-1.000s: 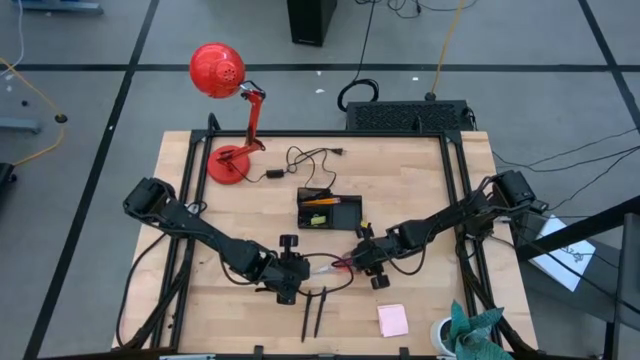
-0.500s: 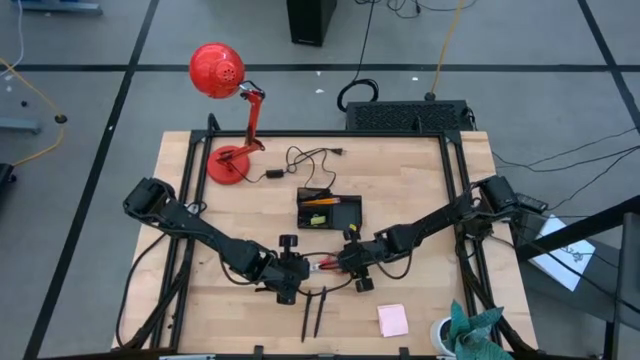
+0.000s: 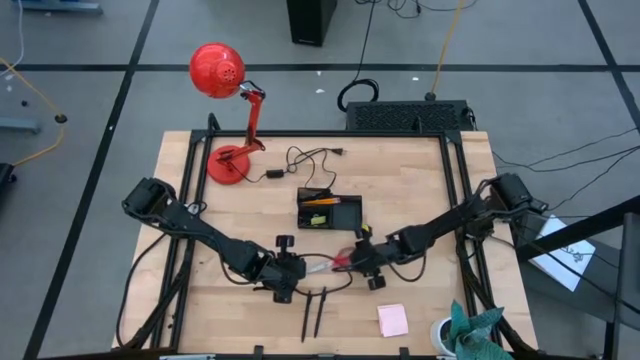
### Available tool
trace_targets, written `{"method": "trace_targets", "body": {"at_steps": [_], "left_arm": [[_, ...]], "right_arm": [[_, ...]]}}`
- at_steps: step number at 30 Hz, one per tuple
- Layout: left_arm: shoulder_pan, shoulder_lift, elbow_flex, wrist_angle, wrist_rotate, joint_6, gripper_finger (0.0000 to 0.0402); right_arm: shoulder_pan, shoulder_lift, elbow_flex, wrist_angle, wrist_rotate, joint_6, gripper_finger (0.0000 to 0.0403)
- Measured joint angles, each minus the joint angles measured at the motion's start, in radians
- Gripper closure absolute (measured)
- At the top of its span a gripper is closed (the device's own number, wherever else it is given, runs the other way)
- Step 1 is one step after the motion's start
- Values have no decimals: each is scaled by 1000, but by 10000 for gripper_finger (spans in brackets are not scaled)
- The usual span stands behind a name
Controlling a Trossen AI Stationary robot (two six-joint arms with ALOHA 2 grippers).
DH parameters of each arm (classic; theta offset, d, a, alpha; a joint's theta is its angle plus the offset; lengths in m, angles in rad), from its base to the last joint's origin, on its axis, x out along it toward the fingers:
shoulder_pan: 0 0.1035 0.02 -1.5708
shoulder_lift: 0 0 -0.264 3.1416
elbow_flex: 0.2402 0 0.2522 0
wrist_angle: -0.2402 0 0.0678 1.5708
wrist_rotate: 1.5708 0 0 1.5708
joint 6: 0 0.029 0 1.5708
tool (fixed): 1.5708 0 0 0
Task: Pick and place office supplies into organizer
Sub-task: Put the red scissor into the black desk organizer
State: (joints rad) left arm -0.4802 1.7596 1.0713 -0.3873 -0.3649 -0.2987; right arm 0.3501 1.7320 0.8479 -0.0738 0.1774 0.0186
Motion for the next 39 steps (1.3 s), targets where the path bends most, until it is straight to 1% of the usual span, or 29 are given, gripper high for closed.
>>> {"method": "trace_targets", "body": {"at_steps": [7,8,12,18,20,24,30,35,39], "left_arm": [[0,0,-17,47,2,-10,305],[0,0,-17,50,2,-8,305],[0,0,-17,49,2,-7,305],[0,0,-17,52,2,0,305],[0,0,-17,53,2,4,305],[1,0,-17,61,2,4,305],[1,0,-17,74,2,6,305],[1,0,-17,74,2,9,305],[1,0,-17,75,2,16,305]], "right_arm": [[22,-28,0,1,6,-7,231],[24,-24,0,5,12,-13,231],[47,-14,0,10,96,-64,230],[48,-14,2,2,105,-57,221],[35,-15,3,-5,62,-54,220],[-15,-9,5,-12,-77,-12,221],[-65,18,9,-38,-185,-7,220],[-77,64,9,-112,-213,-6,223],[-75,91,9,-117,-215,-5,234]]}}
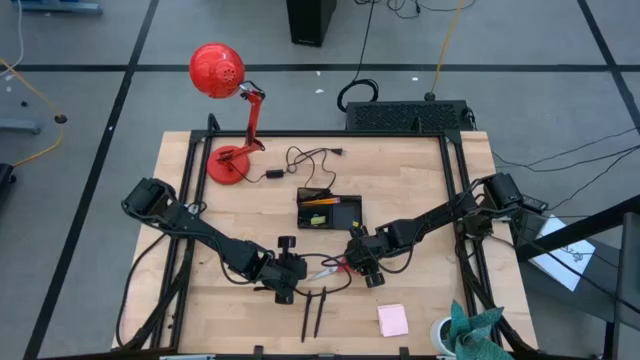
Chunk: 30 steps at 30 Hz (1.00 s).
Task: Pick and place office supplies into organizer
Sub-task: Put the red scissor into the black desk organizer
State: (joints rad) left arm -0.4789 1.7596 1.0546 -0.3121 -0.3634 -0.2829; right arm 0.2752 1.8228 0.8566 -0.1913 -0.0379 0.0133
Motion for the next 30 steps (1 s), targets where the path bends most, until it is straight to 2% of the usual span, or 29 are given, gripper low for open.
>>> {"method": "trace_targets", "body": {"at_steps": [3,8,18,24,25,27,30], "left_arm": [[0,0,0,1,0,0,305],[0,0,0,0,0,-1,305],[-1,0,0,1,0,-8,305],[0,0,0,10,-1,-8,305],[0,0,0,11,-1,-8,305],[0,0,0,11,-1,-8,305],[-1,0,0,12,-2,-8,305]], "right_arm": [[0,1,0,7,-7,-3,260],[1,-1,-1,7,-14,-7,337],[22,-48,18,-51,68,-25,339],[70,-72,143,-251,184,-64,341],[78,-71,164,-276,198,-73,345],[93,-73,205,-317,229,-88,379],[113,-74,263,-346,286,-104,379]]}}
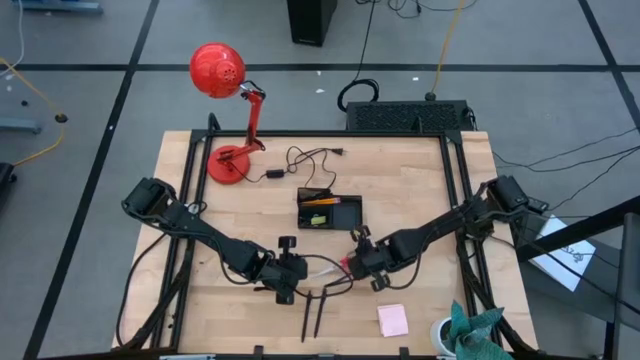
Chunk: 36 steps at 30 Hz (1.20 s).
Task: Pick and place office supplies into organizer
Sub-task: Put the red scissor into the black desk organizer
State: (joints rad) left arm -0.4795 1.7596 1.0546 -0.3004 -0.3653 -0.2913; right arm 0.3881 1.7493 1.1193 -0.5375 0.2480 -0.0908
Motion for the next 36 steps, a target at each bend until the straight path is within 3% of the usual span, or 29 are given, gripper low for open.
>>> {"method": "trace_targets", "body": {"at_steps": [13,19,30,36], "left_arm": [[-7,0,0,-1,0,15,305],[-41,-40,0,-7,-10,43,305],[-147,-120,0,-95,-20,-21,305],[-229,-123,0,-131,-71,-79,305]], "right_arm": [[13,-2,52,-79,19,-1,379],[26,-2,76,-173,106,0,379],[41,-4,245,-455,393,-32,379],[-1,-4,276,-471,581,-165,379]]}}
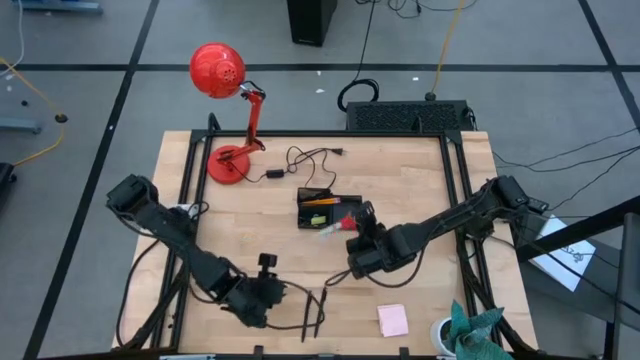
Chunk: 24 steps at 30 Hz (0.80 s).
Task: Pick and place office supplies into organizer
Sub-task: Put the red scissor into the black desk organizer
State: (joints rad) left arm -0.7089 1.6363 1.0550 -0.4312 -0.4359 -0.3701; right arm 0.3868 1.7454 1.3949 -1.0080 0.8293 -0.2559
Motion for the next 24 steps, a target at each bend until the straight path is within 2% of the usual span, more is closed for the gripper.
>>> {"method": "trace_targets", "body": {"at_steps": [7,11,18,24], "left_arm": [[-59,0,0,-10,-62,-62,305],[-71,0,0,-10,-71,-102,305],[-87,0,0,-10,-90,-161,305],[-109,0,0,-10,-119,-190,305]], "right_arm": [[-54,0,54,30,166,-206,379],[-102,0,84,63,175,-346,379],[-211,0,83,138,236,-700,379],[-268,0,83,320,298,-1019,379]]}}
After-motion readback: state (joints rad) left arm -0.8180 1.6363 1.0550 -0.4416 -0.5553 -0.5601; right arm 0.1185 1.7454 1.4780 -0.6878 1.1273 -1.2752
